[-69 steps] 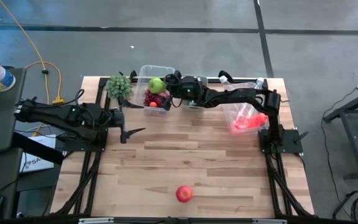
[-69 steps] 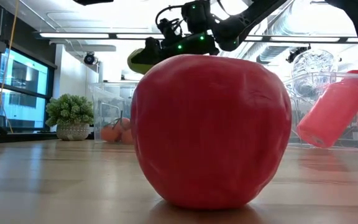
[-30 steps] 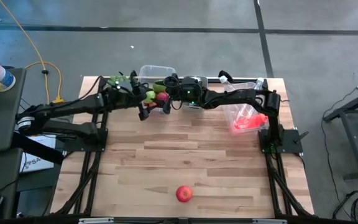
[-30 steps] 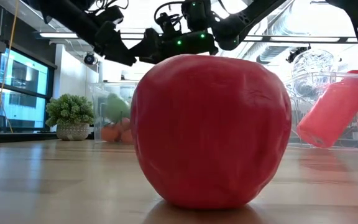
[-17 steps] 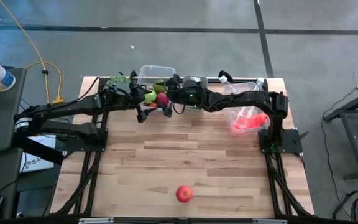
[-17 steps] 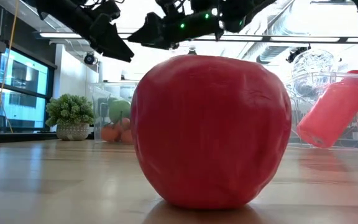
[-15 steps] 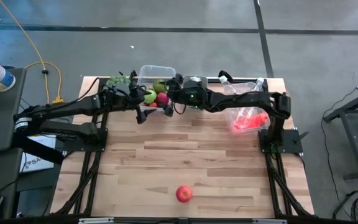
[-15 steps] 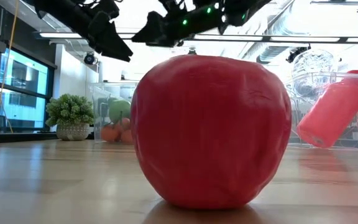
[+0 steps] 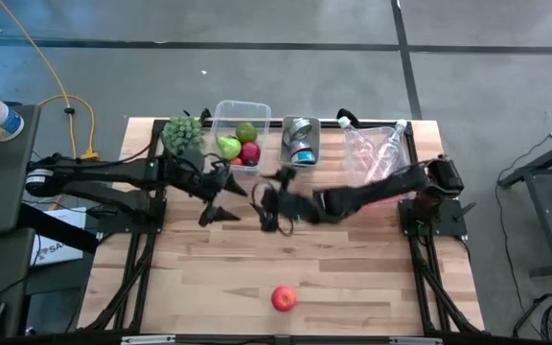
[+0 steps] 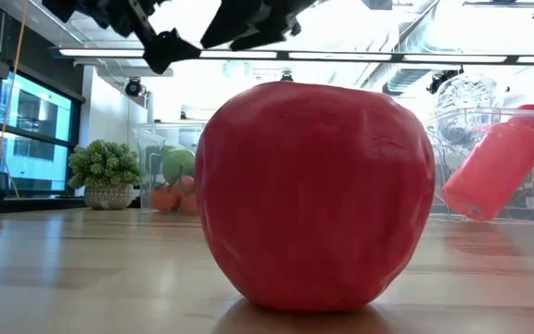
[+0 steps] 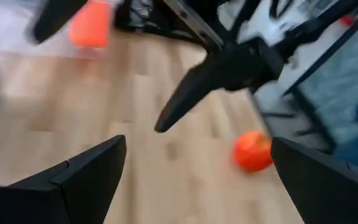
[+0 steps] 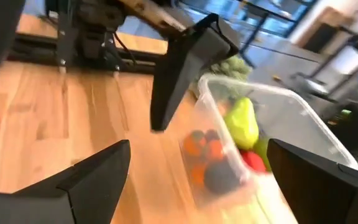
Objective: Pick & Place Food Item
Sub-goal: Put the red apple into the left transparent bin
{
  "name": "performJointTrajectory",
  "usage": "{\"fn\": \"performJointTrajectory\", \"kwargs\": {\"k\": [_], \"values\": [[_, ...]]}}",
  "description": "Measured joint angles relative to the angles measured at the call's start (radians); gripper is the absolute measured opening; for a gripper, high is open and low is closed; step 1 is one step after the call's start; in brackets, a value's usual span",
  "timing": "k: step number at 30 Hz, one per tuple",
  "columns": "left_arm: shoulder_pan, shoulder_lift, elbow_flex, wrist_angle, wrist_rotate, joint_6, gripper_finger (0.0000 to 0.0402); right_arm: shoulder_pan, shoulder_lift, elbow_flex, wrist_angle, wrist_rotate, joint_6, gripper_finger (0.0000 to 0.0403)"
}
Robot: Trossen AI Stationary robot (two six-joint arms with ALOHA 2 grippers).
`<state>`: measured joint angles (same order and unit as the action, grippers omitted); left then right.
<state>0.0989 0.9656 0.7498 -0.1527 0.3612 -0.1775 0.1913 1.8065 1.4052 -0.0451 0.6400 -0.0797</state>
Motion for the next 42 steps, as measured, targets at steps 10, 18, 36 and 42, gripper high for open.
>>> {"fn": "performJointTrajectory", "kwargs": {"k": [10,18,36,42], "values": [[-0.272,0.009,0.000,0.215,-0.378,-0.012,0.0389,0.401,-0.069,-0.001,-0.330,0.563,0.285,0.0366],[-0.451,0.014,0.000,0.168,-0.723,0.044,0.0389,0.680,-0.142,0.000,-0.533,0.689,0.663,0.0366],[-0.543,0.347,0.001,0.412,-0.720,-0.087,0.0389,0.761,-0.139,0.000,-0.557,0.611,0.792,0.0366],[-0.543,0.410,0.001,0.515,-0.610,0.000,0.0389,0.762,-0.139,0.000,-0.558,0.607,0.819,0.0366]]}}
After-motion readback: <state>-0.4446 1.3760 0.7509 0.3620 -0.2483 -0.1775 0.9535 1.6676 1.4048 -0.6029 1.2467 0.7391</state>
